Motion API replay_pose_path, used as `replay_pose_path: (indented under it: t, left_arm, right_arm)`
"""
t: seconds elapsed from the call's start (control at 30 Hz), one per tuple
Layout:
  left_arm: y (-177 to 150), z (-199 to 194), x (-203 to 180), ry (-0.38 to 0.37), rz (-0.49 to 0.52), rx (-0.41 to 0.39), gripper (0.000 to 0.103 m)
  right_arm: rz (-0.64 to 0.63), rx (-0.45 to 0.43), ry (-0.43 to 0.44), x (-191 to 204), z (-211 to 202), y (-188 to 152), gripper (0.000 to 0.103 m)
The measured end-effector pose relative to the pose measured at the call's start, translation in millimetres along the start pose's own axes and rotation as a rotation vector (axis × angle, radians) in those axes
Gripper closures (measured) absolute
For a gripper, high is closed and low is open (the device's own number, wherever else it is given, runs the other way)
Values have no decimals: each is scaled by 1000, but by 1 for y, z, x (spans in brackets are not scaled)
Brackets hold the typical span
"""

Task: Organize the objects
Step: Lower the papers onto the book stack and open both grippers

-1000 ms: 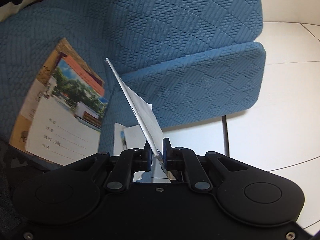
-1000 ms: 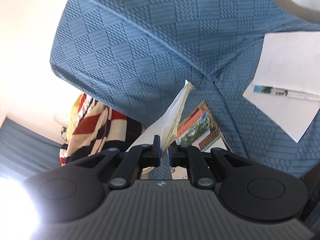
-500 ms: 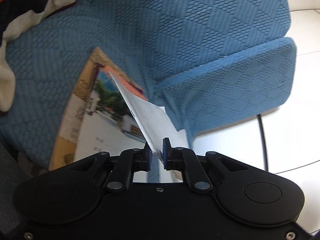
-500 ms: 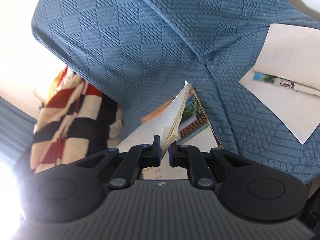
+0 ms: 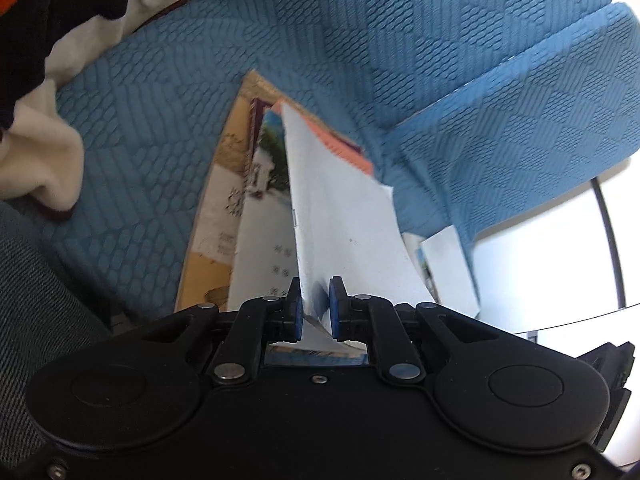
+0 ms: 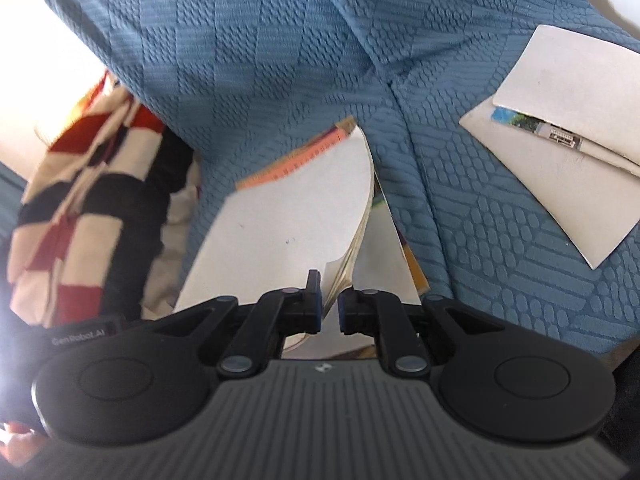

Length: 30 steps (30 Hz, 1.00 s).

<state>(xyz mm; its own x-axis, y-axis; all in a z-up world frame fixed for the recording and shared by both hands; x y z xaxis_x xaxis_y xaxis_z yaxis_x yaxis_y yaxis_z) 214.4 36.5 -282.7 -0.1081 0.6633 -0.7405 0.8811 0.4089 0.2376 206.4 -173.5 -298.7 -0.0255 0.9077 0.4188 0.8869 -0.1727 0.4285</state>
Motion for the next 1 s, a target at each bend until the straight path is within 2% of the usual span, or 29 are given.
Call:
replay_pose_path:
  t: [0.13, 0.33, 0.4, 0.43, 0.47, 0.53, 0.6, 0.8, 1.0]
  left_arm:
    - [-7, 9, 8, 30, -15, 28, 90]
    - [-14, 12, 7, 66, 27, 55, 88]
    - [-14, 12, 7, 80, 30, 59, 83]
    - [-15, 11, 6, 83, 33, 60, 81]
    - [-13, 11, 4, 89, 34, 62, 72]
    - [-13, 7, 0, 84, 44, 56, 59]
    - [-13, 2, -3, 96, 66, 46, 56]
    - [-15, -15, -26, 108, 127, 13, 55]
    - [-12, -39, -65, 110, 214, -47, 54]
  right_arm:
    - [-18, 17, -29, -3, 7, -5, 90]
    - [-24, 24, -45, -5, 6, -9, 90]
    - [-26, 29, -57, -7, 6, -10, 87]
    - [-28, 36, -68, -8, 6, -11, 79]
    - [-29, 44, -77, -9, 6, -12, 73]
    - [-27, 50, -73, -10, 4, -14, 50]
    - [-22, 45, -68, -11, -1, -15, 40]
    - [-39, 0, -93, -14, -25, -11, 40]
    - [-110, -118, -90, -1, -72, 11, 40]
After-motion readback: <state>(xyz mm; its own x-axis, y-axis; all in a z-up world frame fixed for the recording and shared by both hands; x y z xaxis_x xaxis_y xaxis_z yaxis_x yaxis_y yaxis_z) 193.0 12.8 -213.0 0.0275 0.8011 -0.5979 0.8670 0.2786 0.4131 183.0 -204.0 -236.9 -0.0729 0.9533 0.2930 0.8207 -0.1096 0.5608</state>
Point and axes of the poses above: each gripper's, at about its wrist camera, not at the fingertips, and z roughly the way its jaws point, x to its left, y to its top, the point moved 10 cm from there along z, roughly the way its jaws point, and after that the axes turned 8 degrees about -y, right-handed, at the moved point
